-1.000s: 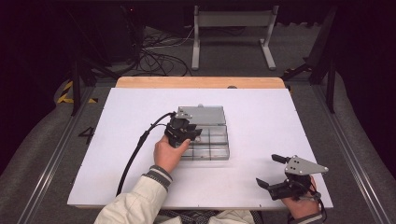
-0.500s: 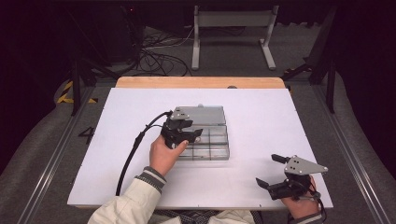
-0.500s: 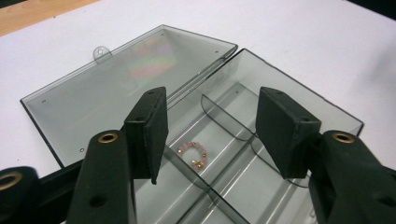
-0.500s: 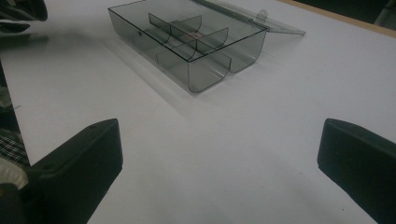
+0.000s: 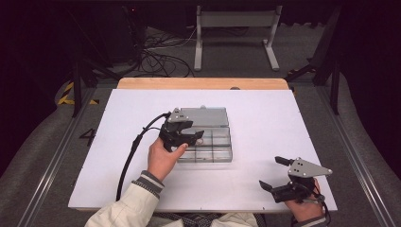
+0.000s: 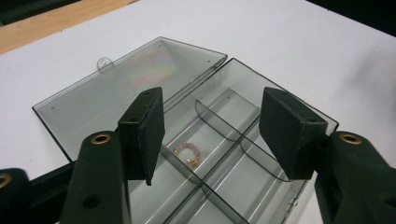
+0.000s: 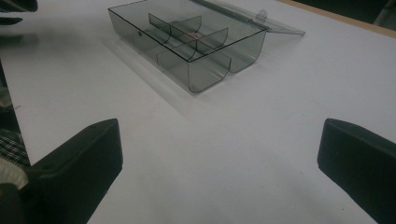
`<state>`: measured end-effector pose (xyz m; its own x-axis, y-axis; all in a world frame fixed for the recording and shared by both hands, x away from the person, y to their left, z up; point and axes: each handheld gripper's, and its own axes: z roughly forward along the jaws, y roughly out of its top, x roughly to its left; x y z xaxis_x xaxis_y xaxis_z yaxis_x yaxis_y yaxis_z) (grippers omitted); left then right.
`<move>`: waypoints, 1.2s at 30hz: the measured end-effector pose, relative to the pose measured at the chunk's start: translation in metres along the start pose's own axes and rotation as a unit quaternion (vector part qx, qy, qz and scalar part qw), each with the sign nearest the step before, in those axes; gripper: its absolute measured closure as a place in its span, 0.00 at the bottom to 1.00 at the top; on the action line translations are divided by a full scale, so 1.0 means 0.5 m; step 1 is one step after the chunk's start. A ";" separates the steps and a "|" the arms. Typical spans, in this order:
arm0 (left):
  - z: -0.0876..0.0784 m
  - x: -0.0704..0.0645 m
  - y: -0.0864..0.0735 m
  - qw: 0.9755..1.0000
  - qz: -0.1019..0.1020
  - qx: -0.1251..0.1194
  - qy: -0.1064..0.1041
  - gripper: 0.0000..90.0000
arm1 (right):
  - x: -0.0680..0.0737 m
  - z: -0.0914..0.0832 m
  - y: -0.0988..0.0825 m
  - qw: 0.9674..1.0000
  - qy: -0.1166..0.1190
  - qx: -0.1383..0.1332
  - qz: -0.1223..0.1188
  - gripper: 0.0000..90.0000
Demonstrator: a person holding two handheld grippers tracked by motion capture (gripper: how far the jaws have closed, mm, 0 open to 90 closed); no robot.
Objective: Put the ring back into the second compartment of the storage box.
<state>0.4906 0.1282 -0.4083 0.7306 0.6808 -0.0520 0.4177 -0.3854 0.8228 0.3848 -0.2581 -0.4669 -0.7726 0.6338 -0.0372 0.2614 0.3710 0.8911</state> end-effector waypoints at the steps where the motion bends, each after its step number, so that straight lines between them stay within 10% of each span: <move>1: -0.002 -0.002 0.000 1.000 -0.004 -0.002 -0.007 0.44 | 0.000 0.000 0.000 1.000 0.000 0.000 0.000 0.01; 36: -0.169 -0.024 -0.067 0.996 0.030 -0.087 0.006 0.26 | 0.002 0.001 0.000 1.000 0.002 0.002 0.000 0.01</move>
<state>0.4223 0.1855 -0.3875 0.7442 0.6679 0.0066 0.2721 -0.3122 0.9102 0.3844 -0.2573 -0.4670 -0.7745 0.6315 -0.0356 0.2636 0.3734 0.8894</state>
